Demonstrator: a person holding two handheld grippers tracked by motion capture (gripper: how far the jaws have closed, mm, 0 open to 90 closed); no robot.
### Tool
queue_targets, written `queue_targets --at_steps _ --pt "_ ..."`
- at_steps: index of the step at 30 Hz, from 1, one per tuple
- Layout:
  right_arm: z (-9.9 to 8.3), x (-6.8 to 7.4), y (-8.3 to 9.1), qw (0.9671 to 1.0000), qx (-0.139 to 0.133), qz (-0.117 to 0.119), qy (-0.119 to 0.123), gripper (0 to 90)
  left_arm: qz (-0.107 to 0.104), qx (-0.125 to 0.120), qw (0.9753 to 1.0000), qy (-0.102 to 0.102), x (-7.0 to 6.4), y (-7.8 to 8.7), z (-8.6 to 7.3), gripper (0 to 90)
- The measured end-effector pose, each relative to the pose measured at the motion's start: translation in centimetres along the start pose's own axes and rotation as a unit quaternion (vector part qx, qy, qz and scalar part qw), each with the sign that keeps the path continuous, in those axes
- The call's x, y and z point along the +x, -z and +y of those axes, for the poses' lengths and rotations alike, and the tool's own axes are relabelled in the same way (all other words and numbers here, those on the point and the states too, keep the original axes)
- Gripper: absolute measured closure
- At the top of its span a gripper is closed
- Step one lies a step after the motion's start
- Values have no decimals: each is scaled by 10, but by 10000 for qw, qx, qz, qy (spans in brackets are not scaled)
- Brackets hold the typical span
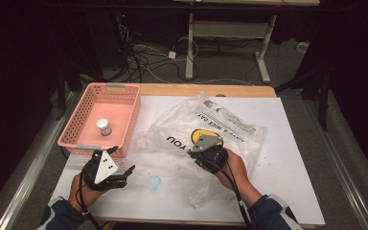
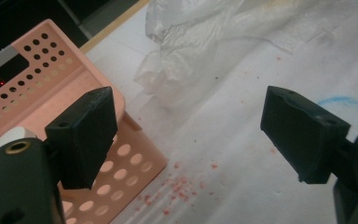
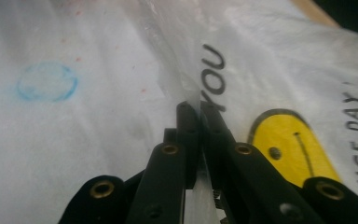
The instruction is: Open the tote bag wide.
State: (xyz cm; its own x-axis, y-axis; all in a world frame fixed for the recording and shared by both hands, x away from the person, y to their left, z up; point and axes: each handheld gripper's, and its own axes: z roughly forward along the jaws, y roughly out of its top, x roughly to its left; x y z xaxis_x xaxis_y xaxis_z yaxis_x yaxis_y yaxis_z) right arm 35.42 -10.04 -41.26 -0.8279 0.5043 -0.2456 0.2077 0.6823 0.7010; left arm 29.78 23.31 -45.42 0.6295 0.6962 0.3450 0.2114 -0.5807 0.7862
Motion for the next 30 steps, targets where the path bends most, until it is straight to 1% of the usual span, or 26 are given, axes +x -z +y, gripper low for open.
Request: queue_targets --at_steps 1,2,3,6,7,8,9,10,11,12,13,14,15,16,17,18,19,20,22,24,26,29,30 --pt "0 -2 3 10000 -53 -62 -36 900 13 -13 10000 6 1 1 1 180" --pt "0 -2 3 10000 -53 -62 -36 900 39 -32 10000 0 2 2 2 180" --pt "1 -3 7 9998 -91 -133 -80 900 86 -73 9999 25 3 4 4 180" --pt "2 -9 17 9993 -272 -190 -171 900 189 -137 9997 71 8 8 8 180" --pt "3 -11 21 9991 -330 -226 -168 900 228 -164 9996 100 10 9 9 180" --pt "4 -14 27 9984 -454 -281 -206 900 278 -191 9993 164 13 11 11 180" --pt "5 -15 29 9981 -501 -300 -219 900 337 -218 9990 211 17 13 14 181" --pt "5 -15 29 9981 -501 -300 -219 900 337 -218 9990 211 17 13 14 181" --pt "8 -16 36 9972 -597 -418 -188 900 365 -242 9987 249 19 14 15 181" --pt "8 -16 36 9972 -597 -418 -188 900 387 -233 9987 249 21 15 16 181" --pt "8 -17 38 9966 -652 -463 -184 900 423 -221 9986 241 24 16 17 181" --pt "11 -18 45 9952 -763 -587 -181 900 451 -218 9984 248 26 17 18 180" --pt "11 -18 47 9943 -820 -648 -204 900 489 -221 9982 261 29 18 19 181" --pt "11 -19 49 9935 -881 -680 -240 900 521 -234 9979 303 33 19 20 180" --pt "12 -19 50 9933 -905 -674 -263 900 504 -252 9978 353 38 21 20 177" --pt "12 -19 50 9933 -905 -674 -263 900 463 -273 9976 439 43 22 21 177" --pt "12 -19 51 9923 -941 -748 -309 900 428 -268 9973 541 49 23 22 175" --pt "13 -19 52 9913 -987 -803 -329 900 403 -217 9970 629 54 23 23 175" --pt "13 -19 54 9902 -1039 -867 -338 900 483 -129 9966 662 64 21 25 175" --pt "14 -19 55 9900 -1059 -873 -337 900 531 116 9960 716 75 15 31 175" --pt "14 -18 57 9894 -1099 -897 -317 900 600 288 9960 602 85 9 37 175" --pt "15 -19 60 9887 -1157 -909 -289 900 459 433 9961 617 98 -3 42 176" --pt "15 -19 60 9887 -1157 -909 -289 900 437 517 9958 623 103 -8 43 176"
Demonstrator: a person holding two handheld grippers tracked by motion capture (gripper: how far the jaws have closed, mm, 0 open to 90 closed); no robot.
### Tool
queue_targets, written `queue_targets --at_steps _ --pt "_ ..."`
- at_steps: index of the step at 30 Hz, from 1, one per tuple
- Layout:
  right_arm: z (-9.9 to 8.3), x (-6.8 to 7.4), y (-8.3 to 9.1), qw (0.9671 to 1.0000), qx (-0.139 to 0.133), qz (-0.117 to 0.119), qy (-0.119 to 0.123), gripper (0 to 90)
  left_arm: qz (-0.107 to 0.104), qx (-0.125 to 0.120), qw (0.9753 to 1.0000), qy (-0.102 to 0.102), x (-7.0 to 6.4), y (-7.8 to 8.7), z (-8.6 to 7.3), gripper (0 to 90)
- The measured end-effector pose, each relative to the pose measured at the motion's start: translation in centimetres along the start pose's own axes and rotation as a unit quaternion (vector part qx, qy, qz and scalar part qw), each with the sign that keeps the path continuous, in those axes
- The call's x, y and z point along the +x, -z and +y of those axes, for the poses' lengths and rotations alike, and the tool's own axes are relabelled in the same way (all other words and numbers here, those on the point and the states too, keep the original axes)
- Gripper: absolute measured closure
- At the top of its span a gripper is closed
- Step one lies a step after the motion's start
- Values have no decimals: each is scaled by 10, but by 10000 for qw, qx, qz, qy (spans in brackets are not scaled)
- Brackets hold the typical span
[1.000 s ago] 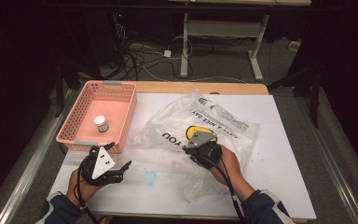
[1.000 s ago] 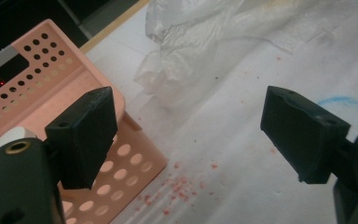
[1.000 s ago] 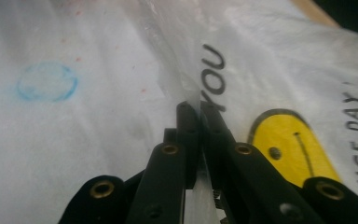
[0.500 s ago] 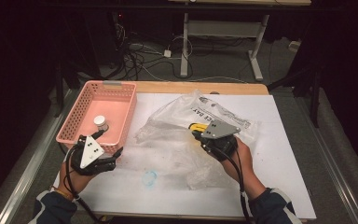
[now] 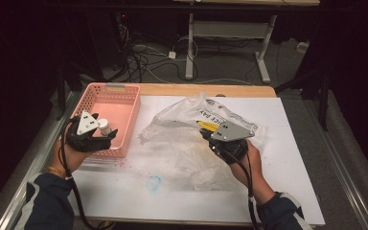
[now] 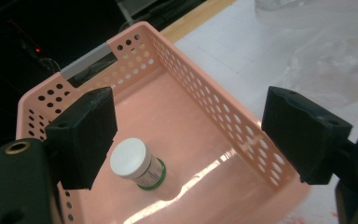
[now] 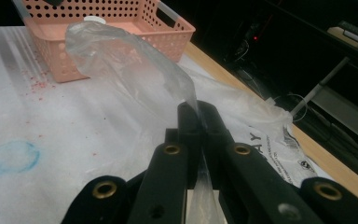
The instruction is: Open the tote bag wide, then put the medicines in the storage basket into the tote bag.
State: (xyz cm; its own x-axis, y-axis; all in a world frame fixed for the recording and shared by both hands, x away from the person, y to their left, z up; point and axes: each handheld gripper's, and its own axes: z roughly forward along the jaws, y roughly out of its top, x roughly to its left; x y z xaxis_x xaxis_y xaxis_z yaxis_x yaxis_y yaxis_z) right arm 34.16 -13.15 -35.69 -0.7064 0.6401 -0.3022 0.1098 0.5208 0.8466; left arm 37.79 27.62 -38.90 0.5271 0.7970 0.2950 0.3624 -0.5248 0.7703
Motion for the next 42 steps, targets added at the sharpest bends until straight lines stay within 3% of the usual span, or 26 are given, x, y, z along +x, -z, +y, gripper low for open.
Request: queue_targets --at_steps 1,3,4,8,9,11,13,15,18,20,21,22,24,25,27,29,30,31,33,34,38,40,42 --pt "1 -1 0 10000 -10 21 7 900 -94 143 9998 57 5 -8 2 176" --pt "0 -2 1 10000 -18 30 7 900 -43 418 9991 -3 12 -21 3 177" --pt "0 -2 1 10000 -18 30 7 900 -57 517 9986 63 14 -27 2 177" --pt "0 -3 1 10000 -14 63 17 900 -147 1089 9937 236 28 -53 -2 176" --pt "-1 -4 1 10000 1 63 25 900 -218 1312 9908 250 32 -58 0 175" --pt "-1 -4 1 10000 2 64 7 900 -146 1415 9896 226 37 -62 4 168" --pt "-1 -4 0 10000 7 84 22 900 -1 1781 9839 134 42 -68 8 171" --pt "0 -2 0 9999 10 119 40 900 -129 2065 9782 161 47 -77 8 173" --pt "-1 -1 1 9999 12 125 69 900 -248 2468 9687 43 48 -90 7 172" --pt "-2 -1 1 9999 7 121 77 900 -353 2805 9592 -46 48 -101 4 183" --pt "-4 -1 1 9999 24 117 79 900 -374 2894 9564 -90 49 -104 4 194" --pt "-5 0 0 9998 68 148 84 900 -369 2911 9560 -73 50 -106 4 254" --pt "-6 1 0 9998 78 161 102 900 -373 2969 9542 4 54 -109 3 285" --pt "-7 2 -1 9997 94 174 123 900 -359 3003 9532 10 57 -109 2 379" --pt "-7 2 -1 9997 99 181 132 900 -434 3080 9504 57 61 -110 -1 405" --pt "-8 0 -2 9997 104 185 115 900 -436 3215 9459 66 65 -110 -5 403" --pt "-8 0 -2 9997 115 186 106 900 -448 3242 9449 86 67 -110 -6 403" --pt "-10 -1 -2 9997 111 206 74 900 -499 3195 9462 83 68 -108 -6 448" --pt "-10 -1 -3 9997 115 207 68 900 -572 3036 9510 141 69 -106 -6 464" --pt "-10 -1 -3 9997 118 211 69 900 -568 3005 9520 102 68 -106 -6 473" --pt "-10 -1 -2 9997 125 219 70 900 -558 2967 9533 -42 65 -106 -4 480" --pt "-10 -1 -2 9997 129 209 71 900 -581 2952 9537 -18 65 -106 -4 480" --pt "-10 -1 -3 9996 133 218 89 900 -570 2886 9557 -29 65 -105 -4 482"
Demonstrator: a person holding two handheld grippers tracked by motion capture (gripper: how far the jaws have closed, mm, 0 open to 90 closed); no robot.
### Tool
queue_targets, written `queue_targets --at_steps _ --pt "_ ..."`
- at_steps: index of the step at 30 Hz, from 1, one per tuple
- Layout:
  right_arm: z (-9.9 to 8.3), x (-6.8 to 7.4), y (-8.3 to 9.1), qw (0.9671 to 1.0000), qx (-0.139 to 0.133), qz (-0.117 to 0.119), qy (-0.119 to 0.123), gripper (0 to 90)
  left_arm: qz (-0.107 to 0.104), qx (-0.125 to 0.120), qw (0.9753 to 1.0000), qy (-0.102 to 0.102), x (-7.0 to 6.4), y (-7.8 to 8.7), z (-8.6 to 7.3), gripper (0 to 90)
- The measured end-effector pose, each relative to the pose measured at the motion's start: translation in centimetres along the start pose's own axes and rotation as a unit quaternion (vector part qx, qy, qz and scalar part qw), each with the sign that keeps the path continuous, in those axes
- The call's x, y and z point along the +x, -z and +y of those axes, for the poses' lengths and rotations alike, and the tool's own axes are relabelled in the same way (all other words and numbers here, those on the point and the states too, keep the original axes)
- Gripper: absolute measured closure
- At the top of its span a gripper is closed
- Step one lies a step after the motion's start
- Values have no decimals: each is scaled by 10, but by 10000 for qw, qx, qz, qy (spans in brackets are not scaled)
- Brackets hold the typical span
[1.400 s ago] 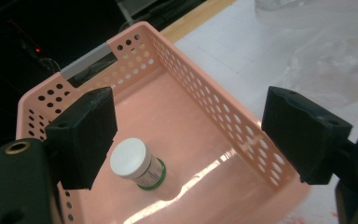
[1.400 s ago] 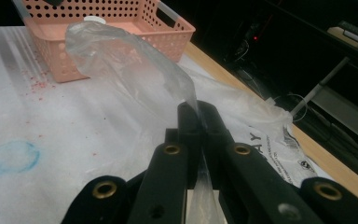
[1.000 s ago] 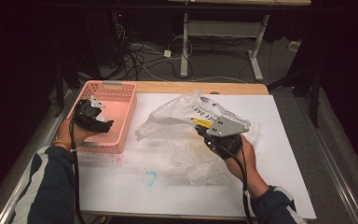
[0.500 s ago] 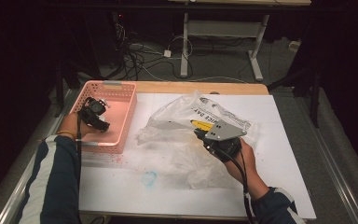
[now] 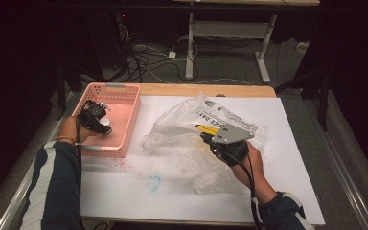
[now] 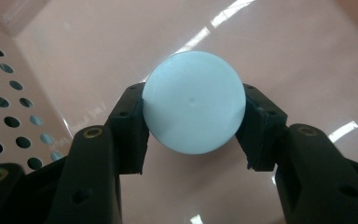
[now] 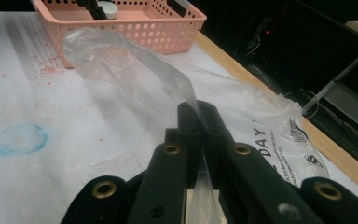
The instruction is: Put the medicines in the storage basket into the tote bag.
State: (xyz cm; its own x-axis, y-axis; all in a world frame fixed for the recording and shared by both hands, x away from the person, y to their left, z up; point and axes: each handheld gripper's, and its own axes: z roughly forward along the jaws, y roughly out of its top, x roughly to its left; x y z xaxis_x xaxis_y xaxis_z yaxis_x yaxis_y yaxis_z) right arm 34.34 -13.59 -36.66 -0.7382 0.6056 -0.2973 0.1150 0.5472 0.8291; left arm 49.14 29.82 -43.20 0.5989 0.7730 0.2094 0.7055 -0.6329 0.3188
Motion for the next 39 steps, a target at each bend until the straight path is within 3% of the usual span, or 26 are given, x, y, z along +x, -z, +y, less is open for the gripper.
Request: queue_targets --at_steps 6,8,11,13,15,16,17,18,24,29,32,36,39 --pt "-1 -2 0 10000 10 -37 -20 900 19 -561 9984 88 -5 11 -1 483" --pt "-1 -3 1 10000 -3 -66 -51 900 53 -869 9962 88 -9 20 -2 483" --pt "-2 -4 1 9999 -5 -78 -79 900 75 -1352 9908 -26 -21 36 -6 483" --pt "-2 -5 1 9999 -15 -105 -84 900 45 -1722 9850 -85 -32 47 -10 483" --pt "-1 -4 2 9998 -48 -155 -90 900 66 -2130 9769 -169 -42 59 -16 483" --pt "-1 -4 2 9998 -63 -173 -91 900 43 -2351 9718 -154 -47 65 -20 484" --pt "-1 -4 2 9997 -86 -204 -74 900 -5 -2626 9648 -116 -55 70 -25 483" --pt "0 -2 3 9993 -110 -343 -38 900 26 -2764 9609 -150 -61 75 -28 483" --pt "3 0 6 9984 -277 -502 -16 900 -191 -3373 9401 -453 -104 99 -44 484" --pt "6 4 7 9978 -300 -583 32 900 -229 -3726 9232 -912 -142 124 -48 484" --pt "6 5 7 9979 -311 -568 15 900 -382 -3919 9122 -1136 -163 135 -50 484" --pt "6 4 7 9979 -328 -553 -9 900 -636 -3998 9026 -1460 -189 134 -44 484" --pt "7 6 7 9981 -375 -478 -38 900 -717 -3908 8994 -1824 -214 123 -30 484"
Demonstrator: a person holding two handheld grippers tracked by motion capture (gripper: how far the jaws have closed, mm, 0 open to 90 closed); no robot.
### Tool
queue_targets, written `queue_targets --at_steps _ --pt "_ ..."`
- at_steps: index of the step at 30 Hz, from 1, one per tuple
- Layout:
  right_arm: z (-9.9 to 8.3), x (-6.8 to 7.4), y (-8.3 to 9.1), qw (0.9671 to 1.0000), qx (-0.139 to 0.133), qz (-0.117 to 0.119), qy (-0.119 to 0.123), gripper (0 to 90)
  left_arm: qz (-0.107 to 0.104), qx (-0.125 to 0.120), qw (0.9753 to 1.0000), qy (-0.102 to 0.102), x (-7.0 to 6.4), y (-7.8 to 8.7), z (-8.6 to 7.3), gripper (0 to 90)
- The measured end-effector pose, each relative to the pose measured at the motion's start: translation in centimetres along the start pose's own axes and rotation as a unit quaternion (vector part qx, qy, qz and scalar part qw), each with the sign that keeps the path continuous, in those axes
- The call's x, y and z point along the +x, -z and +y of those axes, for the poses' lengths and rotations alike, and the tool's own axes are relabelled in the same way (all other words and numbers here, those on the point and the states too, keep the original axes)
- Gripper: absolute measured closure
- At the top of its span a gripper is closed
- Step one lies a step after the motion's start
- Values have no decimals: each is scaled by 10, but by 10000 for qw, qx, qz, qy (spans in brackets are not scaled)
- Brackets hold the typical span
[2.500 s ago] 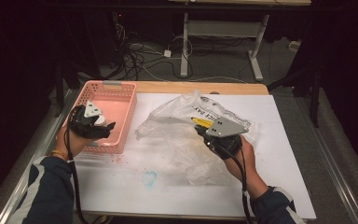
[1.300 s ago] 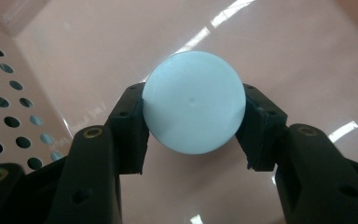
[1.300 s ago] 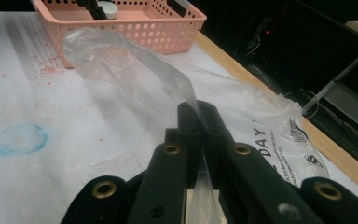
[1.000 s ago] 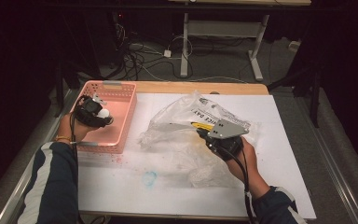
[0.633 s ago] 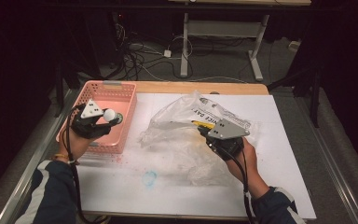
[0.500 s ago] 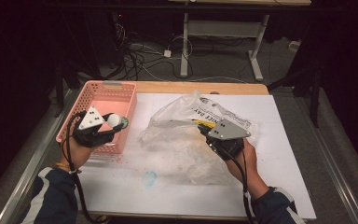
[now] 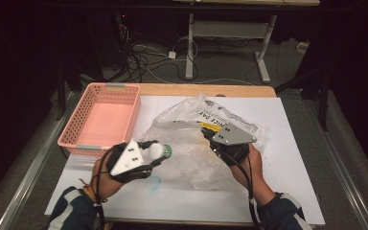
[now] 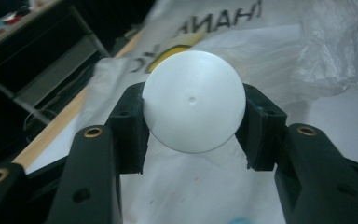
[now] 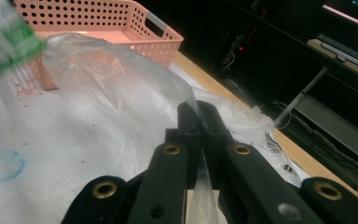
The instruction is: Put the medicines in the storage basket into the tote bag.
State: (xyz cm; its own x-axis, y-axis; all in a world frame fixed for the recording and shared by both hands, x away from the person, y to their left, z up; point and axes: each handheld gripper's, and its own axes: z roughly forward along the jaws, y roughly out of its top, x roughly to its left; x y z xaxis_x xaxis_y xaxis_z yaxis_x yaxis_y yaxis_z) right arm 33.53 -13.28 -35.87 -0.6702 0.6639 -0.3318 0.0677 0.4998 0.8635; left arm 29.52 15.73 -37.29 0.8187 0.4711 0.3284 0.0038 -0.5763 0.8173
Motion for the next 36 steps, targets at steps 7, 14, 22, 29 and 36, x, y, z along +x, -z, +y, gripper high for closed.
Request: queue_targets --at_steps 7,14,22,29,36 --pt "4 7 0 9999 -10 113 9 900 -292 408 9984 -252 -16 -69 -1 484" --pt "0 7 -4 9996 66 261 -99 900 -328 551 9979 -37 -13 -123 -10 484" --pt "-2 5 -6 9991 98 380 -137 900 -23 744 9968 295 -13 -159 -20 480" --pt "-6 2 -8 9992 200 331 -139 900 131 755 9965 326 -18 -160 -22 335" --pt "-8 0 -8 9991 258 311 -153 895 306 608 9970 -373 -38 -129 -12 297"
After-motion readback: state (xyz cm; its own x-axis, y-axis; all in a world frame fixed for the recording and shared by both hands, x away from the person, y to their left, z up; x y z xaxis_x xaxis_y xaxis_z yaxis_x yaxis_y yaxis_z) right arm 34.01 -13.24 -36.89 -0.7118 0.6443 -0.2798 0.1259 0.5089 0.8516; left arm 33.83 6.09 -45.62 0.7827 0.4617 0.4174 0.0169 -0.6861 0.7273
